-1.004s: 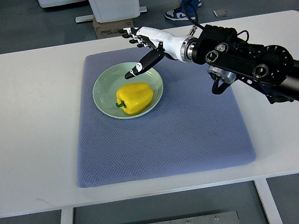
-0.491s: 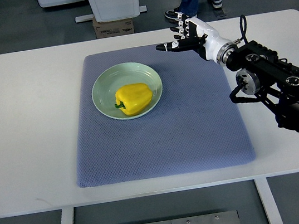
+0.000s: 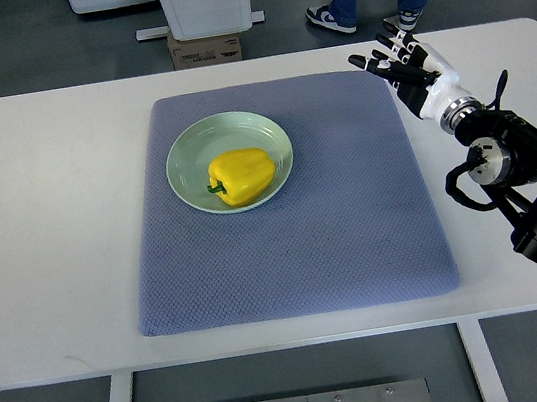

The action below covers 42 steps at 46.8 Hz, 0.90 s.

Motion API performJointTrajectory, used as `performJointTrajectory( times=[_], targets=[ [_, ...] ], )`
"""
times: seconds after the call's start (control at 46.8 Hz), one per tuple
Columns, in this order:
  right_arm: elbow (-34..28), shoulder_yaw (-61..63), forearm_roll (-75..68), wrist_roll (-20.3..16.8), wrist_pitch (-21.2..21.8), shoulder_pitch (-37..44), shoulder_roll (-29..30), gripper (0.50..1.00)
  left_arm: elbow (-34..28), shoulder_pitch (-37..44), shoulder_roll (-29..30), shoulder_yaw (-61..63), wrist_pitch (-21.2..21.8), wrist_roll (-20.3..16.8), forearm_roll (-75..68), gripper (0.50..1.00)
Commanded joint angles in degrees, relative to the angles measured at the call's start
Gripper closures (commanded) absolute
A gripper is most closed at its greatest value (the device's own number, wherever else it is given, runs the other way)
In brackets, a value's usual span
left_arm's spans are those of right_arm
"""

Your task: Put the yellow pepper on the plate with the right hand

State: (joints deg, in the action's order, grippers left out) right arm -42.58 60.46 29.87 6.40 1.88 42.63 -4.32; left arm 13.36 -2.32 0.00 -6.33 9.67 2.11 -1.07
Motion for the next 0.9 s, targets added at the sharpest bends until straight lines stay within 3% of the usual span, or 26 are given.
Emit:
performJointTrajectory(
  times=[0.0,0.299,0.876],
  targets=[
    [-0.14,1.32,-1.30,0.63,-0.04,-1.32,-0.08,0.515,0.00,-0.05,0.00,0.00,0.00,0.00,0.02,0.500],
    [-0.31,1.76,-1.39,9.33,-0.04,-4.05,0.01,0.505,0.00,-0.06,0.00,0.00,0.00,0.00,0.02,0.500],
    [0.04,1.06,-1.39,9.68,0.05,-5.37,-0.87,0.500,0.00,0.03,0.00,0.00,0.00,0.00,0.02,0.500]
  ],
)
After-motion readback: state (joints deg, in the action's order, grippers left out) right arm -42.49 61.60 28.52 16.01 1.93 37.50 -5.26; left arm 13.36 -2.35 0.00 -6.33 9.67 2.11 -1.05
